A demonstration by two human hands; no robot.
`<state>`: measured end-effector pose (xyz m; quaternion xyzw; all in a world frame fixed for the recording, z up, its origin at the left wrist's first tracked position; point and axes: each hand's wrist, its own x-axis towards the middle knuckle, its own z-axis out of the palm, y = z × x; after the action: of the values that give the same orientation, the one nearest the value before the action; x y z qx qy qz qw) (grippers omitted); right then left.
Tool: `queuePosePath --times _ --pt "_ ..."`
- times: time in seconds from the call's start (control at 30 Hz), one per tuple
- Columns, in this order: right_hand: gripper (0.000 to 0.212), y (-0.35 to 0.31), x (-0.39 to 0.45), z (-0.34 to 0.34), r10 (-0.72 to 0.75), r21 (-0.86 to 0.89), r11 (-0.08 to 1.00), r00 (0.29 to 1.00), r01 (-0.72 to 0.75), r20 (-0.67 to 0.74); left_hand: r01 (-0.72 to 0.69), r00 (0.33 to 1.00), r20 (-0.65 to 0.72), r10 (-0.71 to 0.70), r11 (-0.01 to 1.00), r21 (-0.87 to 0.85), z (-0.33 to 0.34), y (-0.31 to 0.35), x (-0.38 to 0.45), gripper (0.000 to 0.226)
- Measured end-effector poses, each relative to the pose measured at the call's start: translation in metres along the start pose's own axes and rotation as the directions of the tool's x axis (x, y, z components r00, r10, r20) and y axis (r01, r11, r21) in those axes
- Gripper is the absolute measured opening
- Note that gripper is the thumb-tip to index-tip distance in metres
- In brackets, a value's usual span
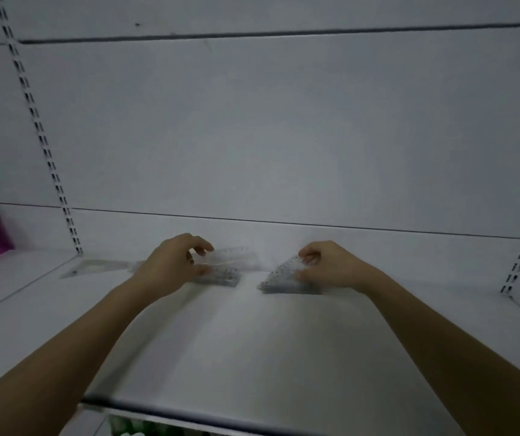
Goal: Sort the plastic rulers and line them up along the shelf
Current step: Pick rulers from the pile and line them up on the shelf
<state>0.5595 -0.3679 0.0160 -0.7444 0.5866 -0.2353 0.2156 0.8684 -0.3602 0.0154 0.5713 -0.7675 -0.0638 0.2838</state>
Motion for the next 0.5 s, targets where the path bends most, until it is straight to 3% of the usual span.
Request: queuePosePath --times 0.33,0.5 --pt "0.052 -0.019 -0.001 0.017 0.200 -0.121 0.974 0.977 -0.191 0.072 -0.119 0.990 0.057 0.128 0.981 -0.150 -0.008 -0.057 0.027 0.032" --pt "0.058 -0.030 -0.005 0.024 0.245 -0.127 0.961 0.969 -0.244 -0.005 -0.176 0.978 0.079 0.192 0.969 -0.174 -0.008 -0.068 0.029 0.033"
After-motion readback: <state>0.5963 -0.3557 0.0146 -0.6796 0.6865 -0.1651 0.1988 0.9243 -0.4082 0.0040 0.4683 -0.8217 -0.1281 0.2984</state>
